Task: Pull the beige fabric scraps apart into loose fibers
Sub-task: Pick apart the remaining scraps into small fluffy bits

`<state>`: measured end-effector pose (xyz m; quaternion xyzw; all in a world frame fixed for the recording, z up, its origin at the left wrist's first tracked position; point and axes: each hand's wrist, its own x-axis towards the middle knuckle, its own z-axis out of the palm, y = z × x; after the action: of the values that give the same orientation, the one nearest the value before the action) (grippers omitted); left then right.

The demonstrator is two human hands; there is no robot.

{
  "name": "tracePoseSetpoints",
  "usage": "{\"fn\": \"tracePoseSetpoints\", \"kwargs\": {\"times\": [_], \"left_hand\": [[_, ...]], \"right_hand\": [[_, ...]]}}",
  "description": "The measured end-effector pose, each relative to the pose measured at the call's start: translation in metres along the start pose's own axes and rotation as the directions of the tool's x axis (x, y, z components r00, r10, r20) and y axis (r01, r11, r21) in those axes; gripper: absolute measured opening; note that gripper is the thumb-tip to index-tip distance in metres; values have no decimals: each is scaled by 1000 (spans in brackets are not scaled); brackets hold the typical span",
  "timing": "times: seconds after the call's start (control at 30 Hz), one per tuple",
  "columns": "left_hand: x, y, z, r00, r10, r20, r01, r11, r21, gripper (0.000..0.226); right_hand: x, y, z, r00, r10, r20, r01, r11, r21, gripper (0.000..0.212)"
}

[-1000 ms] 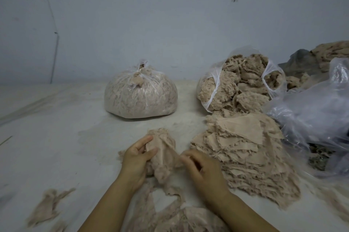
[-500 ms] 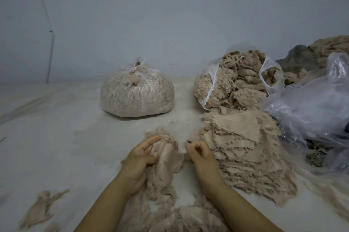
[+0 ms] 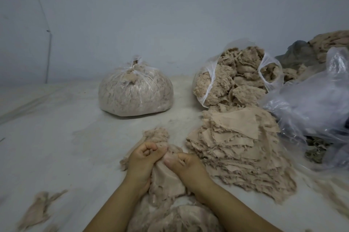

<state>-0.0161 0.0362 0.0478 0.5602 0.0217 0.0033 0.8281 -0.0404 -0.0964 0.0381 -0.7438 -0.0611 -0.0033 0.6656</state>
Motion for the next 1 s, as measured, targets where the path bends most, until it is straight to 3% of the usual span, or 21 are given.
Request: {"fn": "tracePoseSetpoints", "kwargs": {"times": [0.2, 0.37, 0.5, 0.57, 0.77, 0.83, 0.9, 1.0], "left_hand": [[1, 3, 4, 986, -42, -161, 30, 997, -76, 24], [3, 3, 4, 978, -48, -201, 30, 995, -92, 21], [-1, 3, 5, 997, -56, -48, 53, 997, -62, 19], [-2, 2, 7, 997, -70, -29, 71, 997, 19, 19], [8, 6, -8, 972, -21, -234, 21, 1000, 0, 13], [7, 5, -5, 988, 22, -150, -16, 999, 41, 5], [2, 3, 3, 999, 35, 14, -36, 995, 98, 20], [-5, 1, 10, 953, 186, 240, -276, 858, 433, 24]], "right_hand": [[-4, 0, -1, 988, -155, -13, 154, 984, -85, 35], [-4, 3, -2, 995, -90, -40, 87, 994, -71, 42], [-1, 1, 1, 999, 48, -22, -49, 995, -82, 32], [1, -1, 4, 1000, -11, -19, 9, 996, -94, 37], [-2, -2, 1, 983, -144, -113, 133, 986, -102, 41], [-2, -2, -1, 975, -127, -180, 121, 992, -47, 34], [-1, -3, -1, 970, -108, -216, 111, 994, 1, 34], [1, -3, 0, 960, -111, -256, 118, 993, 16, 34]]}}
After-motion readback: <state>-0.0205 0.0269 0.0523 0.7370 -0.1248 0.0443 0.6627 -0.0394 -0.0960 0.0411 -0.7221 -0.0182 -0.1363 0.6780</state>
